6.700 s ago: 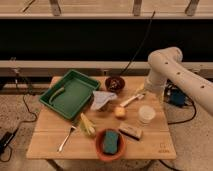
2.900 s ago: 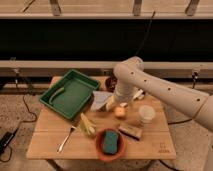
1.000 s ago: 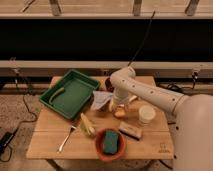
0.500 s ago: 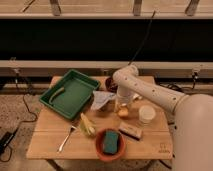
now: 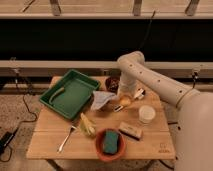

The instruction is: Place apple in table surface

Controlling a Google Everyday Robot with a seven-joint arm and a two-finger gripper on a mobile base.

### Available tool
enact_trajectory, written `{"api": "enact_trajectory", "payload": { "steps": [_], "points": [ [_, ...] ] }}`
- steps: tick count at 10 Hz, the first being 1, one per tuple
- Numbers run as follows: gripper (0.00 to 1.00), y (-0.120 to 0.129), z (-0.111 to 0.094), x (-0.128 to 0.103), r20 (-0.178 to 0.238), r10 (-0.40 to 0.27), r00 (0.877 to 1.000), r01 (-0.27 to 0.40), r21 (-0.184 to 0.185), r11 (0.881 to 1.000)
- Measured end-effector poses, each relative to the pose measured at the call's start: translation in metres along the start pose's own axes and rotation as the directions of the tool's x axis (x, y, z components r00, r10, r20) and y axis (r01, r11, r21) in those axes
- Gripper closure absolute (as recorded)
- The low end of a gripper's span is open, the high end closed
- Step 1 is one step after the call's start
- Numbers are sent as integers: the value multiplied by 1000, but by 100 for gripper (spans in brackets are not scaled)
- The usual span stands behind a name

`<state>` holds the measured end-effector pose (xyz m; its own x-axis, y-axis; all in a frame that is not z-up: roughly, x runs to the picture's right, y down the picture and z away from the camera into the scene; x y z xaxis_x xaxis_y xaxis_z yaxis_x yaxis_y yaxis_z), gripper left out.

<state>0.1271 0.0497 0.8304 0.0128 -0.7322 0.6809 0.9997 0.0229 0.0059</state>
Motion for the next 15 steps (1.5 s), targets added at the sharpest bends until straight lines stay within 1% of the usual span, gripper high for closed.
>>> {"api": "enact_trajectory", "payload": {
  "steps": [2, 4, 6, 9, 10, 12, 13, 14, 15],
  "points": [
    [100, 6, -30, 6, -31, -4, 999, 5, 21, 1000],
    [100, 14, -44, 5, -48, -6, 999, 7, 35, 999],
    [100, 16, -42, 1, -47, -7, 999, 9, 39, 999],
    [100, 15, -31, -4, -38, -6, 999, 8, 50, 999],
    [100, 15, -24, -7, -28, -5, 1000, 6, 53, 999],
    [100, 12, -3, -11, 5, -9, 1000, 8, 58, 998],
    [100, 10, 2, -12, 12, -11, 1000, 10, 59, 998],
    [99, 3, 23, -18, 55, -18, 998, 16, 45, 999],
    [93, 3, 29, -21, 64, -17, 998, 15, 37, 999]
  ]
}}
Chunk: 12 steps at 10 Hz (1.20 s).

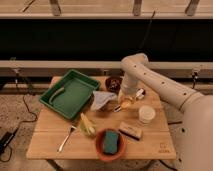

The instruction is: Place apple in table surface

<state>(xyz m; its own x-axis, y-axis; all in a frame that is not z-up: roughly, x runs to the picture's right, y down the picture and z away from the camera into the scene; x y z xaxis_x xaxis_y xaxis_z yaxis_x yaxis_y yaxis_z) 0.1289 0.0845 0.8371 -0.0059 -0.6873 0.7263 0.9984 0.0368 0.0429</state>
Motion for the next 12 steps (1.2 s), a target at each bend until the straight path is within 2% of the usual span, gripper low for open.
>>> {"api": "enact_trajectory", "payload": {
  "steps": [3, 6, 7, 8, 12],
  "points": [
    [61, -5, 16, -7, 22, -4, 1000, 5, -33, 999],
    [32, -8, 32, -15, 49, -14, 999, 17, -46, 999],
    [25, -10, 35, -16, 55, -17, 998, 20, -47, 999],
    [20, -14, 39, -17, 64, -24, 998, 27, -47, 999],
    [20, -18, 43, -14, 69, -34, 997, 37, -41, 998]
  ]
}}
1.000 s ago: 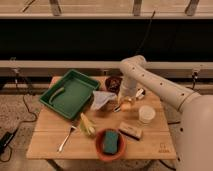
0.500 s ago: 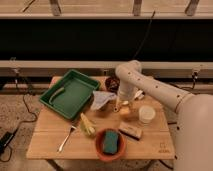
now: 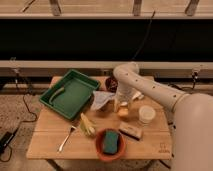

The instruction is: Place apple in table surface

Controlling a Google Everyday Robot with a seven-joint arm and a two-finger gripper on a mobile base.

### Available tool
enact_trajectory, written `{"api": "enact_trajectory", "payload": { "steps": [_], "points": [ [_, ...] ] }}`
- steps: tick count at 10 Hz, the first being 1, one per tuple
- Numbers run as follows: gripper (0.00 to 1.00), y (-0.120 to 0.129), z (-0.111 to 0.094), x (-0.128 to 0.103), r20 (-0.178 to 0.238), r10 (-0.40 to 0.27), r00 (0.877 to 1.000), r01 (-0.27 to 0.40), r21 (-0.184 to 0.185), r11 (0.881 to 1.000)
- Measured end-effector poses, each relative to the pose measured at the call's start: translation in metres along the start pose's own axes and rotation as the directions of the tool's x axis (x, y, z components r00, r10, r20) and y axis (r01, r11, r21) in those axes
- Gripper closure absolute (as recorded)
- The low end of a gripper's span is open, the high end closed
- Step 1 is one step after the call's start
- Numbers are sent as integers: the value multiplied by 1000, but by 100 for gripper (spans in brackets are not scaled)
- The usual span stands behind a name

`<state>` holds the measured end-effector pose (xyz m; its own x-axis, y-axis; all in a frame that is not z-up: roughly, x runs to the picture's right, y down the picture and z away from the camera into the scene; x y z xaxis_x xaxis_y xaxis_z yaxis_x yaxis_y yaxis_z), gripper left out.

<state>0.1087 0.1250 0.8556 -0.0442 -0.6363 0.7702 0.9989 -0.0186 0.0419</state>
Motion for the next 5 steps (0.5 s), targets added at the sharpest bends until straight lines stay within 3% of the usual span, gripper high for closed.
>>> {"api": "enact_trajectory", "payload": {
  "steps": [5],
  "points": [
    [20, 0, -1, 2, -3, -3, 1000, 3, 13, 1000]
  ]
}}
